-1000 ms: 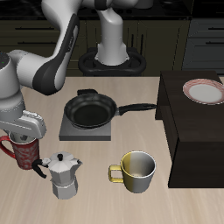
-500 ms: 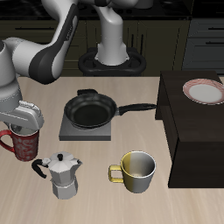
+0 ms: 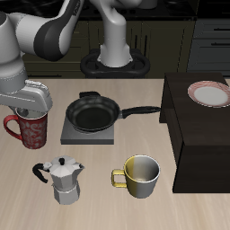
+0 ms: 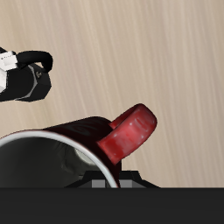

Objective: Place the red mug on the plate

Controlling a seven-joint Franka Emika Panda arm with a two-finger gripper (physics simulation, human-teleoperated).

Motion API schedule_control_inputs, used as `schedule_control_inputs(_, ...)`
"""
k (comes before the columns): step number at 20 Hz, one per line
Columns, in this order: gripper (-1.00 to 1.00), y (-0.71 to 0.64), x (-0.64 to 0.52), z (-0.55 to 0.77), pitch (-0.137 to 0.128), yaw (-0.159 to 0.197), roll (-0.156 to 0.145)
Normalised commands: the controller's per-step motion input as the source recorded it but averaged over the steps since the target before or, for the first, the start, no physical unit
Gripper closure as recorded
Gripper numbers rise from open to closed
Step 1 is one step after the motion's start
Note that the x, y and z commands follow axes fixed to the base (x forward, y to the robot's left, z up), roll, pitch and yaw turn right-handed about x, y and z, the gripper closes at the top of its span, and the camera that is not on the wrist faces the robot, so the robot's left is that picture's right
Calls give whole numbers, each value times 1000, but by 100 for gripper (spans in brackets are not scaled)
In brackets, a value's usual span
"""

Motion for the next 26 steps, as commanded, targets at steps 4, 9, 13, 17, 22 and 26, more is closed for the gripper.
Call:
schedule_control_inputs(4, 100, 362, -283, 478, -66, 33, 0)
schedule_control_inputs(9, 100, 295, -222, 497, -64, 36, -11)
schedule_control_inputs(13, 100, 325, -215, 459, -59, 14, 12)
schedule_control_inputs(17, 100, 680, -414, 620, -116, 66, 50)
schedule_control_inputs(22, 100, 517, -241, 379, -50, 13, 27)
schedule_control_inputs(26, 100, 376, -173, 251, -48, 18, -17)
